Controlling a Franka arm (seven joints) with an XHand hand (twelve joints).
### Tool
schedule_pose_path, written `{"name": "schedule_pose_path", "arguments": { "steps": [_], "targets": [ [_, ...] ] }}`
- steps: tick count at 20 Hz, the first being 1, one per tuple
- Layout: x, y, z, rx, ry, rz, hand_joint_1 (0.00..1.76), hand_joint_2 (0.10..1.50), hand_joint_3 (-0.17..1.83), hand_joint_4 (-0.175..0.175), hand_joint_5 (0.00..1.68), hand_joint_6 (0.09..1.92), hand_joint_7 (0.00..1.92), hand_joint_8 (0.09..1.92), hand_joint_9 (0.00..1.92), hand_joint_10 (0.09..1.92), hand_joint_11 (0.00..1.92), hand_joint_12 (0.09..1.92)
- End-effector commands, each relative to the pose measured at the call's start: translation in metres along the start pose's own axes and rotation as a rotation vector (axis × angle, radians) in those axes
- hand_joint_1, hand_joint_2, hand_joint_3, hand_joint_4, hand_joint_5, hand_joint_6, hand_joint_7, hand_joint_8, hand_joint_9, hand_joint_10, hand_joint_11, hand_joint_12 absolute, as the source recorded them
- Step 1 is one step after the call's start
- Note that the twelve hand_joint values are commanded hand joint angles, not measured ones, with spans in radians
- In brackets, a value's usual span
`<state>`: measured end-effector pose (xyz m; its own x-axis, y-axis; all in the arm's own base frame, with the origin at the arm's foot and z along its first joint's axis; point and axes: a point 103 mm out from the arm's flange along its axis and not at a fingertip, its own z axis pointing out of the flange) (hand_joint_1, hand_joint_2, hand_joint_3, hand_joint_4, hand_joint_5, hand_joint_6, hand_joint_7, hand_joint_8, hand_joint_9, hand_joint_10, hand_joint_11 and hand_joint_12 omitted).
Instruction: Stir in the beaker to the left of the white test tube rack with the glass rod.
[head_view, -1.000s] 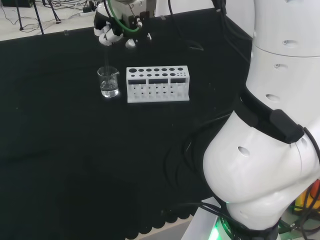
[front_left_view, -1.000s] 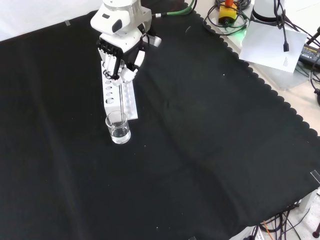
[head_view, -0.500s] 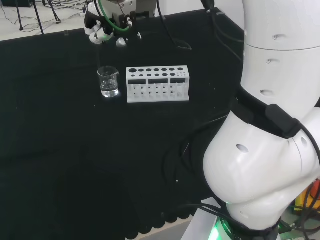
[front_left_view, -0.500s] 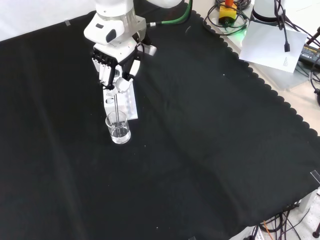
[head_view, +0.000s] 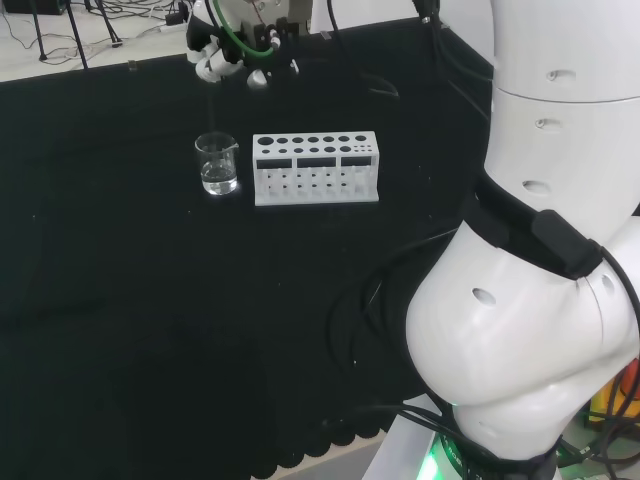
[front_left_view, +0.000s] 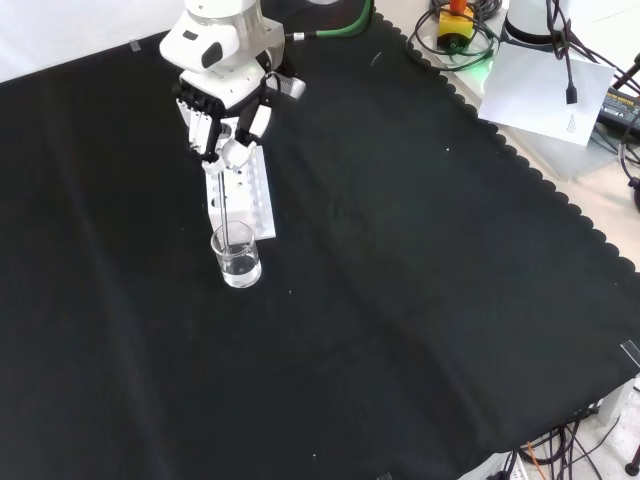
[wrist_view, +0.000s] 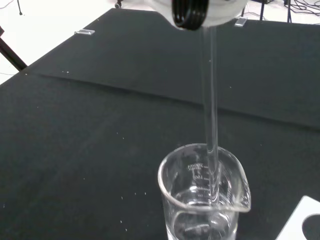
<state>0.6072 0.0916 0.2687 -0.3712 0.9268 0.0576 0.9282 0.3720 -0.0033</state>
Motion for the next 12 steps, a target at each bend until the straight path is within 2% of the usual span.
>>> {"name": "schedule_pose_path", "arguments": {
  "steps": [1,7,12],
  "targets": [
    [0.002,-0.012,-0.002,0.001,0.001,-0.002,1.3,0.93,0.29,-0.175,1.06,0.62,1.13,1.12,1.67,0.84,1.65,0.67],
    [0.019,-0.011,-0.002,0.002,0.012,-0.027,1.3,0.93,0.29,-0.175,1.06,0.62,1.13,1.12,1.67,0.84,1.65,0.67],
    [0.038,0.005,0.002,0.007,0.011,-0.055,1.3,0.93,0.29,-0.175,1.06,0.62,1.13,1.12,1.67,0.84,1.65,0.67]
  ]
}}
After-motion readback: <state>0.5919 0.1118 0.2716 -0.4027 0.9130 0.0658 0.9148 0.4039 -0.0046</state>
